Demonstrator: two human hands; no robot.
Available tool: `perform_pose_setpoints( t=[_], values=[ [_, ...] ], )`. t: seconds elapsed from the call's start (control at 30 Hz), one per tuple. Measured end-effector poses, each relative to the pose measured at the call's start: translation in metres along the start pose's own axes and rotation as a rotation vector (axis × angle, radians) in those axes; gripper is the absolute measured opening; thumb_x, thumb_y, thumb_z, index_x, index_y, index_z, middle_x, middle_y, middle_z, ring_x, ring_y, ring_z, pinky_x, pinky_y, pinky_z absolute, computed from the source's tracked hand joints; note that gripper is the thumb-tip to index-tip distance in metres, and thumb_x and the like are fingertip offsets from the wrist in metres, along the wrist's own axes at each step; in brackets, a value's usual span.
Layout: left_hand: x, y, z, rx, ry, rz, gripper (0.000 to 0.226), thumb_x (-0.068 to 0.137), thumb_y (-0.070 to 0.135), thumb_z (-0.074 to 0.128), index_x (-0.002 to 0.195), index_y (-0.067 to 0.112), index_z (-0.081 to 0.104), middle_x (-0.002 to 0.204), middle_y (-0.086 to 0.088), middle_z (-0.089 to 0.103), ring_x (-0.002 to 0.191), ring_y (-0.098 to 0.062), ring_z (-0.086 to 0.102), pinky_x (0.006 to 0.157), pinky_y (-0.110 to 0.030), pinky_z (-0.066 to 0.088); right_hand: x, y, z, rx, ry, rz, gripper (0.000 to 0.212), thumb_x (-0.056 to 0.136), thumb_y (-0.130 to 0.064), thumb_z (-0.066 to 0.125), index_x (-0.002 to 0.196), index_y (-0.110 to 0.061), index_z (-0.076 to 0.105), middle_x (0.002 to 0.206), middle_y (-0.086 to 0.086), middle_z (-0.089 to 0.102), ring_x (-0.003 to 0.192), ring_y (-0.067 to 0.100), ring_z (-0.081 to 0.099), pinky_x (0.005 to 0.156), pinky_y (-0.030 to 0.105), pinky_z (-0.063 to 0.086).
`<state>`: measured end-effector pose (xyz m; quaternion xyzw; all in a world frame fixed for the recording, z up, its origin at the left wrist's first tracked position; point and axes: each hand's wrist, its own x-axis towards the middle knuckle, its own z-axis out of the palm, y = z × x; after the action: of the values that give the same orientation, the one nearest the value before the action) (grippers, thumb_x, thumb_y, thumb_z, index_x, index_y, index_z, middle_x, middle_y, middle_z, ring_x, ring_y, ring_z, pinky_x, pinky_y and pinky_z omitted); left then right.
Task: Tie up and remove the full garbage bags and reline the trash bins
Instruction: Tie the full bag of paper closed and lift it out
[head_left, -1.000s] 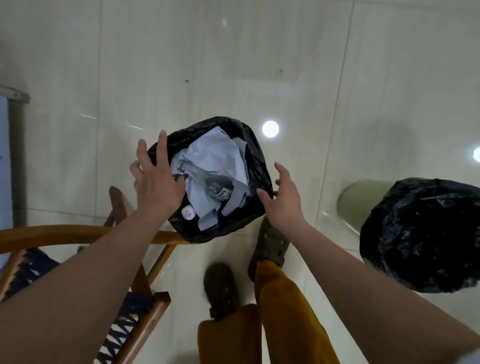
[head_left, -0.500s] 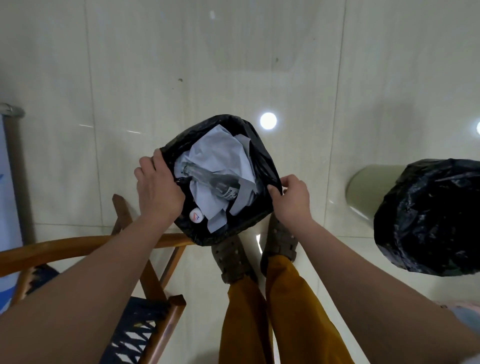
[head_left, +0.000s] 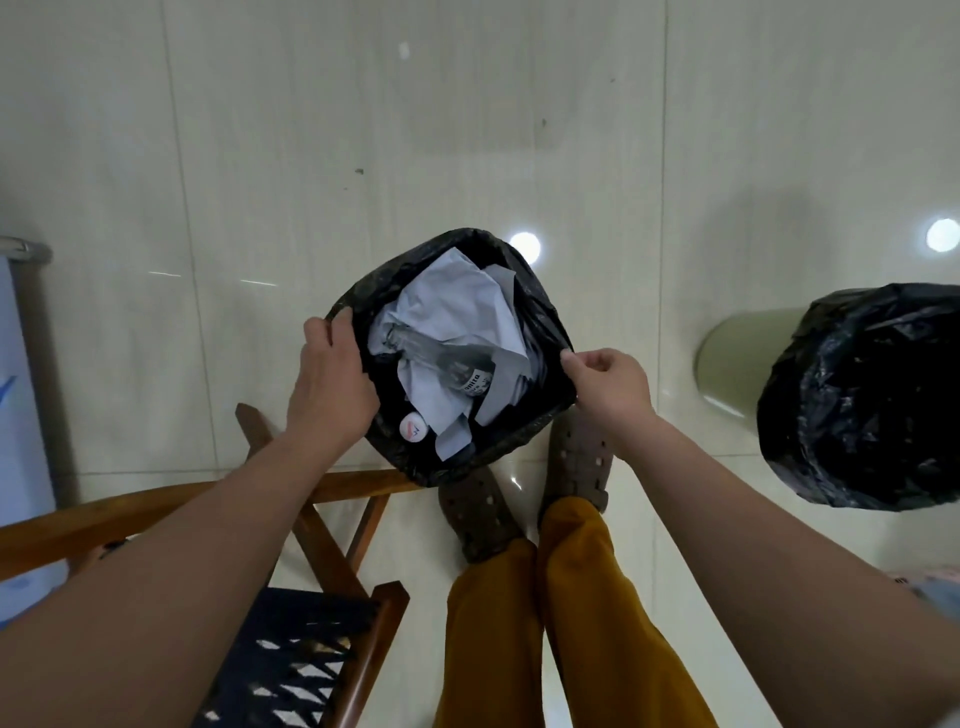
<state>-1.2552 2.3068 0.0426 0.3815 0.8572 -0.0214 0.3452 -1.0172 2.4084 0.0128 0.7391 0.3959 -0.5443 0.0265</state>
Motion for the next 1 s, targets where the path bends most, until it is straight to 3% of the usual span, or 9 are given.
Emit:
perform_pose_setpoints(
  t=[0.07,0.2,0.33,0.37,0.5,0.6,0.7,0.8,1.0],
  values=[
    [-0.002,-0.003,0.002,0.026,0.027,0.012,0.067,0.089,0.002,0.053,0.148,0.009,0.023,0.133,-0.016,0.029,0.112,-0.034,0.043,0.08,-0.04,0.035,-0.003,0.001,0.003,0.054,-0.015,0.02,0.026,0.096,-0.037,0.055,0.099,-0.012,0.061,0.093,0.003,0.063,0.084,0.019,0.06,0.071,0.03,0.054],
    [-0.009,-0.007,0.008,0.024,0.052,0.014,0.049,0.086,-0.002,0.054,0.132,0.007,0.038,0.129,-0.017,0.028,0.111,-0.038,0.039,0.078,-0.038,0.035,-0.005,0.007,0.009,0.075,0.131,-0.038,0.012,0.095,-0.023,0.06,0.098,-0.011,0.06,0.09,0.002,0.062,0.082,0.017,0.06,0.081,0.036,0.057],
    [-0.015,-0.012,0.011,-0.029,0.058,0.007,0.041,0.087,-0.001,0.054,0.125,0.006,0.04,0.134,-0.016,0.026,0.105,-0.038,0.045,0.079,-0.042,0.043,-0.012,0.009,0.01,0.106,0.196,-0.102,0.015,0.093,-0.015,0.063,0.106,-0.015,0.056,0.086,-0.001,0.058,0.072,0.012,0.057,0.053,0.008,0.044],
    [-0.015,-0.012,0.011,-0.057,0.059,-0.005,0.04,0.087,0.0,0.054,0.124,0.007,0.04,0.135,-0.016,0.026,0.1,-0.037,0.049,0.08,-0.044,0.045,-0.013,0.008,0.01,0.109,0.204,-0.102,0.022,0.093,-0.018,0.063,0.113,-0.016,0.054,0.092,0.002,0.059,0.077,0.014,0.058,0.055,0.008,0.043],
    [-0.014,-0.014,0.013,-0.126,0.063,-0.028,0.044,0.085,-0.004,0.056,0.124,0.009,0.039,0.136,-0.015,0.026,0.077,-0.029,0.052,0.069,-0.039,0.042,-0.015,0.004,0.013,0.119,0.114,-0.007,0.054,0.098,-0.033,0.05,0.145,-0.024,0.026,0.131,0.01,0.045,0.106,0.026,0.055,0.094,0.041,0.051],
    [-0.015,-0.018,0.021,-0.076,0.058,0.053,0.056,0.08,-0.007,0.059,0.131,0.006,0.038,0.139,-0.015,0.027,0.081,-0.032,0.053,0.067,-0.039,0.042,-0.018,0.007,0.019,0.073,-0.012,-0.04,0.065,0.1,-0.032,0.045,0.15,-0.033,0.003,0.115,0.008,0.055,0.094,0.021,0.058,0.095,0.049,0.051],
    [-0.021,-0.019,0.03,-0.117,0.07,0.064,0.071,0.078,-0.008,0.061,0.141,0.007,0.03,0.141,-0.015,0.027,0.09,-0.031,0.053,0.071,-0.04,0.044,-0.017,0.013,0.026,0.139,-0.05,-0.045,0.071,0.097,-0.029,0.052,0.148,-0.037,0.003,0.127,0.01,0.056,0.108,0.027,0.06,0.099,0.05,0.048],
    [-0.023,-0.014,0.037,-0.191,0.097,0.002,0.079,0.079,-0.008,0.061,0.146,0.01,0.023,0.14,-0.016,0.024,0.093,-0.027,0.05,0.083,-0.042,0.048,-0.012,0.02,0.026,0.163,-0.077,-0.037,0.076,0.094,-0.027,0.059,0.149,-0.033,0.007,0.132,0.011,0.055,0.116,0.03,0.058,0.099,0.044,0.049],
    [-0.018,-0.01,0.042,-0.137,0.121,-0.042,0.063,0.081,-0.009,0.057,0.138,0.008,0.035,0.132,-0.018,0.034,0.093,-0.034,0.052,0.076,-0.034,0.04,-0.013,0.029,0.013,0.059,-0.116,-0.105,0.092,0.086,-0.015,0.07,0.149,-0.03,0.006,0.1,0.006,0.064,0.091,0.016,0.065,0.061,0.012,0.041]
  ],
)
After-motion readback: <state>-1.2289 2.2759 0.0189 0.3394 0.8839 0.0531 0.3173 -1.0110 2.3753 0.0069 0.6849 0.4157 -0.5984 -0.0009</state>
